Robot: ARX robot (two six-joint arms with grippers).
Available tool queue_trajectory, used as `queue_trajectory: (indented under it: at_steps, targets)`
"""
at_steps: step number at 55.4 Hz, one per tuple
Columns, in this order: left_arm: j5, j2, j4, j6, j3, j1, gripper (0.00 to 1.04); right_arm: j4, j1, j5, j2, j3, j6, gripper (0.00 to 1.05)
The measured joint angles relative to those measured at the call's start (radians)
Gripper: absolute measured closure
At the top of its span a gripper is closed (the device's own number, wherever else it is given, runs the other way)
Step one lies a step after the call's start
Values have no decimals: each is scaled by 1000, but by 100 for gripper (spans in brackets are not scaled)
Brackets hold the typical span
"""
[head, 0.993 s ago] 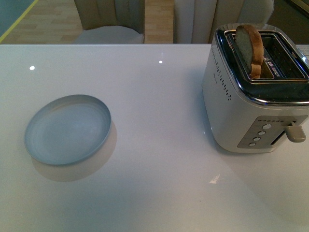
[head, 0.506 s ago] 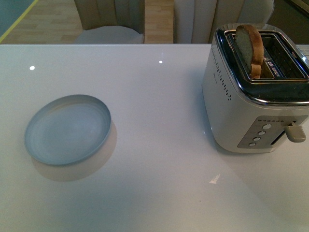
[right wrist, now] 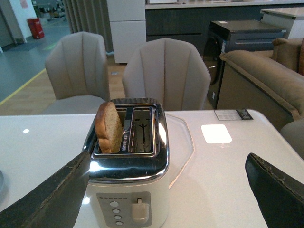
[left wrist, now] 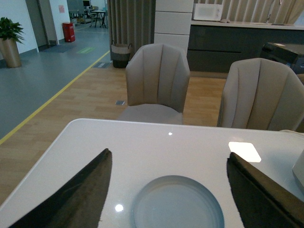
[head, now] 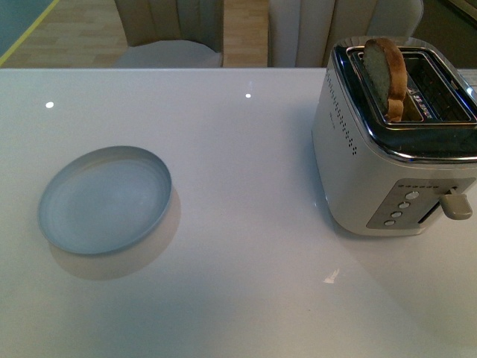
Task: Left arm holds plate, right arm toasts bread
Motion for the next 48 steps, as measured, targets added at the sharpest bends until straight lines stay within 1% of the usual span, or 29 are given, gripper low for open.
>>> queue_trajectory:
  at_steps: [7, 8, 11, 48]
  targets:
    - [0, 0, 0, 0, 0, 0, 6, 0, 0, 0, 0, 0, 0, 9]
    - [0, 0, 0, 2, 0, 0, 6, 0, 0, 0, 0, 0, 0, 9]
    - [0, 0, 0, 2, 0, 0, 8, 0, 0, 0, 0, 0, 0, 9]
    - [0, 0, 0, 2, 0, 0, 7, 0, 0, 0, 0, 0, 0, 9]
